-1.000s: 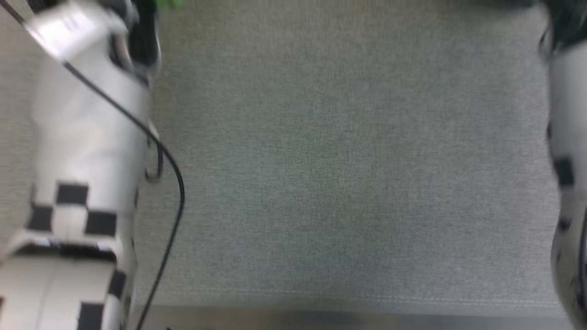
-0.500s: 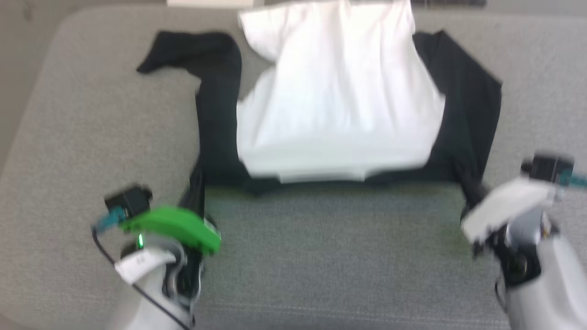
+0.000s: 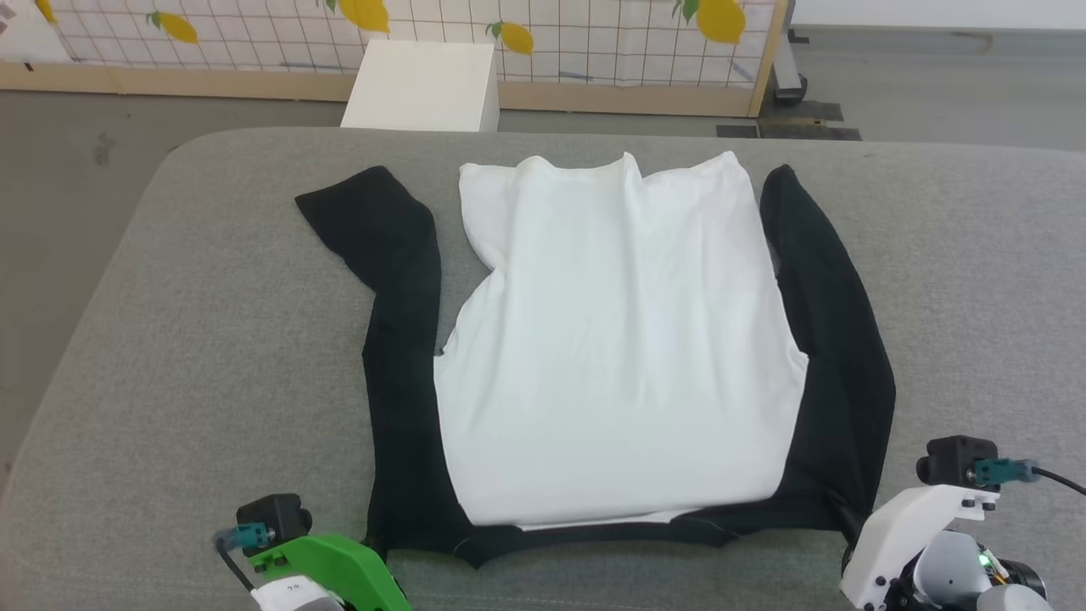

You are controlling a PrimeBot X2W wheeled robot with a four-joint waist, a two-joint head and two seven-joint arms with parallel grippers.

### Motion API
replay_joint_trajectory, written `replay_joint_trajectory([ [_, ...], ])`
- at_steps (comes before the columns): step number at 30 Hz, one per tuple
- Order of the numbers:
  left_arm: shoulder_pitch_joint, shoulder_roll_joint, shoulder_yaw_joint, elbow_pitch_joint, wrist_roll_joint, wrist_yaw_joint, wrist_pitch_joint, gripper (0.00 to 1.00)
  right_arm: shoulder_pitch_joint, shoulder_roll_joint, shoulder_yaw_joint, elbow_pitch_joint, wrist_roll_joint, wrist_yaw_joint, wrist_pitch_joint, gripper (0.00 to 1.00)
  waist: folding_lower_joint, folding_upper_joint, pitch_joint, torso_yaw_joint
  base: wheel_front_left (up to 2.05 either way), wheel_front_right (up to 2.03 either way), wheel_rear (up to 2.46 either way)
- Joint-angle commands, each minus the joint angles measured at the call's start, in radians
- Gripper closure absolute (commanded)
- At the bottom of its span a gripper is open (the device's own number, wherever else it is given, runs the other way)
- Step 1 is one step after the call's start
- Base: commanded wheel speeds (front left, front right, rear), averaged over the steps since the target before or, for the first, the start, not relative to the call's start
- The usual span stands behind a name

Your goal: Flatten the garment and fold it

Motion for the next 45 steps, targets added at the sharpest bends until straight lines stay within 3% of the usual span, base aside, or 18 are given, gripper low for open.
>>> replay_joint_trajectory([
  [1, 0.013, 0.055, 0.030, 0.019, 0.011, 0.034, -0.006, 1.00, 0.005, -0.039, -0.031, -0.012, -0.029, -0.011, 0.006, 1.00, 0.0001, -0.0001, 0.000, -0.004, 0.00, 0.00, 0.00],
  [8, -0.038, 0.038, 0.012, 0.074, 0.007, 0.025, 0.008, 1.00, -0.040, -0.033, 0.038, 0.049, -0.140, -0.011, 0.082, 1.00, 0.0001, -0.0001, 0.015, -0.015, 0.00, 0.00, 0.00],
  [9, -0.042, 0.038, 0.011, 0.080, 0.006, 0.023, 0.008, 0.74, -0.047, -0.033, 0.043, 0.058, -0.148, -0.011, 0.088, 1.00, 0.0001, -0.0001, 0.017, -0.016, 0.00, 0.00, 0.00],
  [10, -0.047, 0.036, 0.013, 0.087, 0.001, 0.020, 0.008, 0.15, -0.054, -0.033, 0.049, 0.067, -0.152, -0.011, 0.091, 1.00, 0.0001, -0.0001, 0.020, -0.017, 0.00, 0.00, 0.00],
  [11, -0.051, 0.035, 0.015, 0.092, -0.004, 0.017, 0.009, 0.00, -0.061, -0.032, 0.052, 0.072, -0.142, -0.011, 0.087, 1.00, 0.0001, -0.0001, 0.022, -0.018, 0.00, 0.00, 0.00],
  [12, -0.055, 0.035, 0.020, 0.093, -0.010, 0.014, 0.007, 0.00, -0.068, -0.032, 0.057, 0.076, -0.132, -0.011, 0.076, 0.18, 0.0001, -0.0001, 0.024, -0.018, 0.00, 0.00, 0.00],
  [13, -0.056, 0.035, 0.025, 0.094, -0.018, 0.011, 0.008, 0.00, -0.071, -0.032, 0.063, 0.079, -0.129, -0.011, 0.072, 0.00, 0.0001, -0.0001, 0.024, -0.018, 0.00, 0.00, 0.00],
  [19, -0.039, 0.065, 0.068, 0.044, -0.052, 0.023, 0.025, 0.00, -0.052, -0.032, 0.045, 0.037, -0.046, -0.011, 0.065, 0.00, 0.0001, -0.0001, 0.015, -0.020, 0.00, 0.00, 0.00],
  [25, -0.018, 0.113, 0.126, -0.108, -0.044, 0.057, -0.027, 0.00, -0.011, -0.032, -0.034, -0.105, 0.022, -0.011, 0.099, 0.00, 0.0001, -0.0001, 0.009, -0.014, 0.00, 0.00, 0.00],
  [33, -0.056, 0.151, 0.147, -0.305, 0.104, 0.025, -0.337, 0.00, -0.131, -0.043, -0.171, -0.257, 0.023, -0.011, 0.177, 0.00, 0.0001, -0.0001, 0.081, 0.001, 0.00, 0.00, 0.00],
  [39, -0.102, 0.110, 0.158, -0.389, 0.223, 0.007, -0.409, 0.00, -0.385, -0.098, -0.176, -0.165, -0.033, -0.011, 0.223, 0.00, 0.0001, -0.0001, 0.216, 0.023, 0.00, 0.00, 0.00],
  [45, -0.141, 0.019, 0.210, -0.466, 0.313, -0.038, -0.410, 0.00, -0.612, -0.161, -0.157, 0.027, -0.167, -0.011, 0.254, 0.00, 0.0001, -0.0001, 0.344, 0.063, 0.00, 0.00, 0.00],
])
